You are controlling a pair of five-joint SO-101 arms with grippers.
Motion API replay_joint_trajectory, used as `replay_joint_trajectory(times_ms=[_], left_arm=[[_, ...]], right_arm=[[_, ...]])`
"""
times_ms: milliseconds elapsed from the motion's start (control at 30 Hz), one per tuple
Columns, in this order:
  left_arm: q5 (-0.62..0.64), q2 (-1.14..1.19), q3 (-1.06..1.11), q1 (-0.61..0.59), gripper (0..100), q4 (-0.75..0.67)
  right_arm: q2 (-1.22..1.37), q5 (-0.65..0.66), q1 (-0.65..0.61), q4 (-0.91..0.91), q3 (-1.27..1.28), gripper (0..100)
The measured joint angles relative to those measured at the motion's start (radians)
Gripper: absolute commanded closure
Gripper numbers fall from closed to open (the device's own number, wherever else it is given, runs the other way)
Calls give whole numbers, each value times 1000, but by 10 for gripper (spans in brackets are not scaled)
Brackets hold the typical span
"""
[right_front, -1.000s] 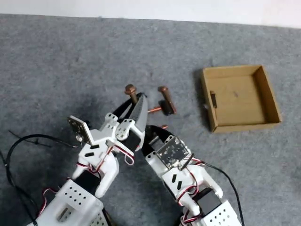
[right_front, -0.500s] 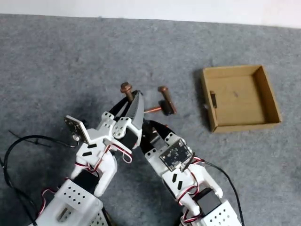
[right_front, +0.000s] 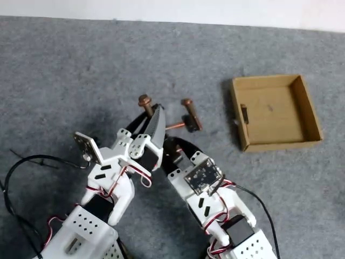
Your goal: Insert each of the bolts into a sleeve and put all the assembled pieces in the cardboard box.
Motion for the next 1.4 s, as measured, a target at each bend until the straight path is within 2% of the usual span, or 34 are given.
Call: replay_joint_trajectory(times_ms=[533, 667, 867, 1400], left_arm=[[31, 0, 0, 3, 996, 0], [66, -2, -3, -3, 996, 64], [110, -20, -68, -5, 996, 233], [146, -20, -71, -5, 996, 241]], right_arm=[[0, 0, 8, 0, 0, 994], [2, 0, 9, 2, 0, 994], [2, 0, 9, 2, 0, 994], [2, 0, 11, 2, 0, 993]])
